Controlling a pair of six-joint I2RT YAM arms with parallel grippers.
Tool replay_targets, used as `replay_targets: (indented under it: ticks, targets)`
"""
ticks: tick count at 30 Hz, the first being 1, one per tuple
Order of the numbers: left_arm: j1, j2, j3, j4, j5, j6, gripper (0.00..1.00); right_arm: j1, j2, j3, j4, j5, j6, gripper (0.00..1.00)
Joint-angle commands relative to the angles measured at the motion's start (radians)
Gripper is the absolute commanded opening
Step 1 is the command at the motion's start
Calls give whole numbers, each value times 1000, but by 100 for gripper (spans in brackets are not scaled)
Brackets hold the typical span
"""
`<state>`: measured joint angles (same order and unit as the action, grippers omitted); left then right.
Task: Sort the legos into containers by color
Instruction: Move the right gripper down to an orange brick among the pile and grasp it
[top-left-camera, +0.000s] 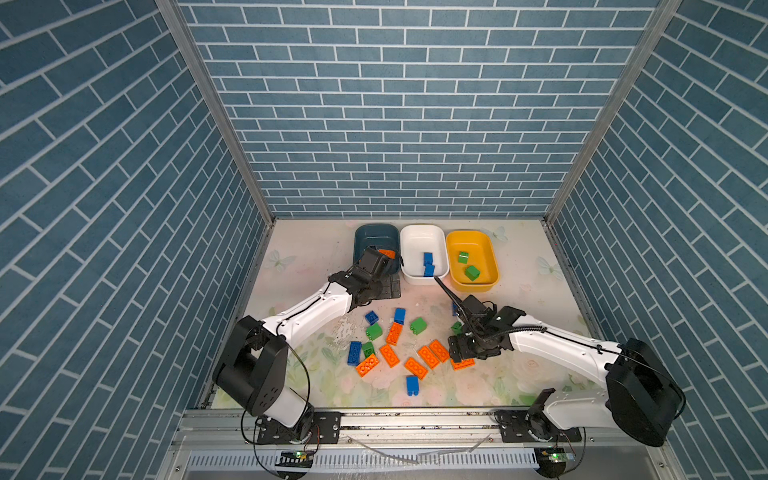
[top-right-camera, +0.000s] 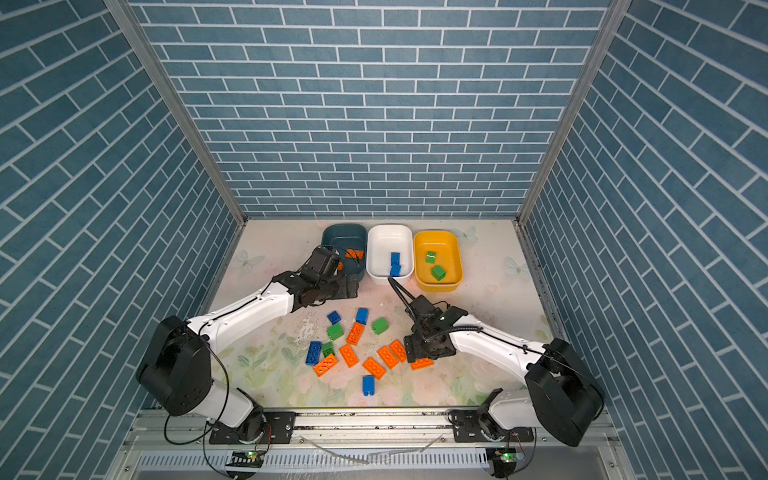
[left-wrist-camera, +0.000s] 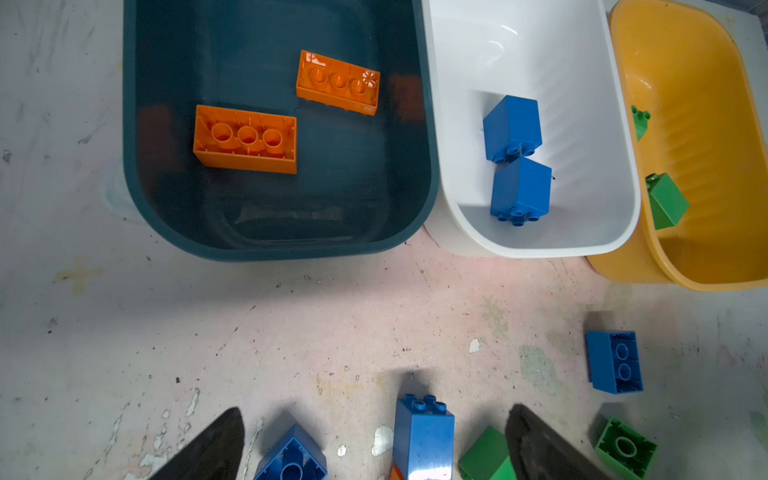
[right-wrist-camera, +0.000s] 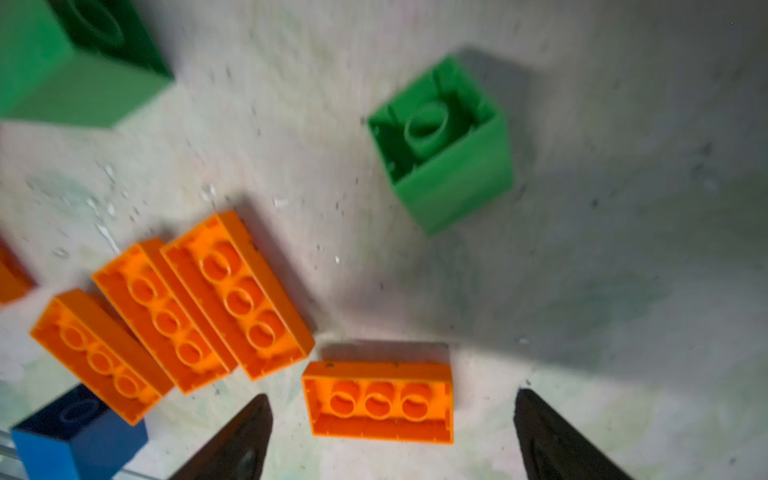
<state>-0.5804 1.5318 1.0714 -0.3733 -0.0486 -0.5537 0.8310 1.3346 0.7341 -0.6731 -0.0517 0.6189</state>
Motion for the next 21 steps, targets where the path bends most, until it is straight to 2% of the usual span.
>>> replay_targets:
  ticks: [1,5,11,17,21]
  targets:
    - [-3,-36,-17,9,-23,-12,99,43,-1,-21,-32,-11,67,92]
    - [-3,-34,-19,8,-21,-15,99,82,43,3,-43,38,51,91]
    - [-3,-30,-15,4,-22,-16,99,121,93,27,-49,135,61,85]
    - [-2,-15,0,-1,-19,-14,99,127,131,17,-1,128,64,83]
    - [-3,-10,12,-3,-16,-11,99,126,146,1,32,120,67,74]
